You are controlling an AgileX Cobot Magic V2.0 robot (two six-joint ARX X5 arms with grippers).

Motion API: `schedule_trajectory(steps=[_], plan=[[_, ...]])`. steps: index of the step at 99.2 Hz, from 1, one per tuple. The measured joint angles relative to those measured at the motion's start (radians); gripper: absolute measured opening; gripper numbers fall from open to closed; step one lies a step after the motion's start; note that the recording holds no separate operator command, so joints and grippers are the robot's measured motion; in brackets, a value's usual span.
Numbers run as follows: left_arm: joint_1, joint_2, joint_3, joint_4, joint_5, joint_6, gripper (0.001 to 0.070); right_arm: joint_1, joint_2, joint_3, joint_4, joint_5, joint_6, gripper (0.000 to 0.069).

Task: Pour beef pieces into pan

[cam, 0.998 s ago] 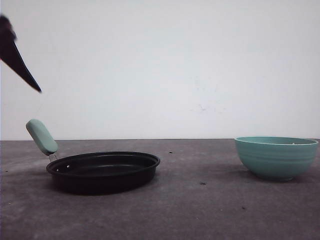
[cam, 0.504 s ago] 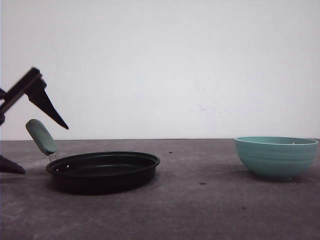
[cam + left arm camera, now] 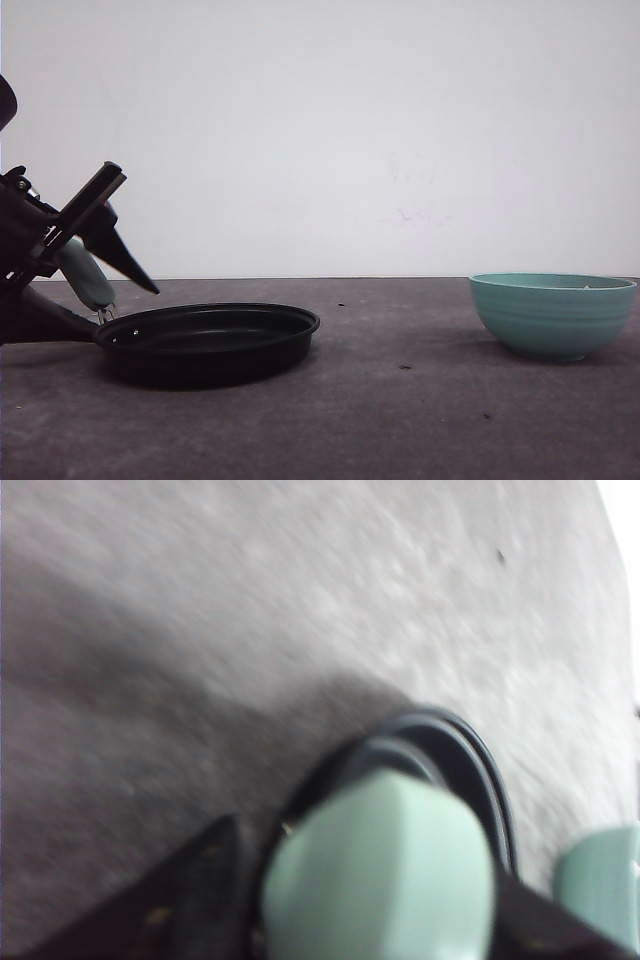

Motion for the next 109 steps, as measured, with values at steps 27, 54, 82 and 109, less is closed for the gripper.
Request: schedule_trajectory(steps=[27,54,82,109], plan=[[0.000,0.004,0.000,0.000,-0.023,0.016,0.0053,0.000,0.000,0.000,-0.035,0.027,-0.020,0.0683],[-0.003,-0.024,0.000,-0.013,0.034,0.029,0.0053,-0.001,0.070,0.000,-0.067,0.126,-0.048,0.0682],[-0.067,-0.264,0.003,-0.065,0.041,0.014,0.0053,-0.002,0.363,0.000,-0.022,0.130,-0.097,0.0360],[-0.149,-0.454,0.022,-0.249,0.041,0.013,0.0053,-0.002,0.638,0.000,0.049,0.102,-0.125,0.0135]])
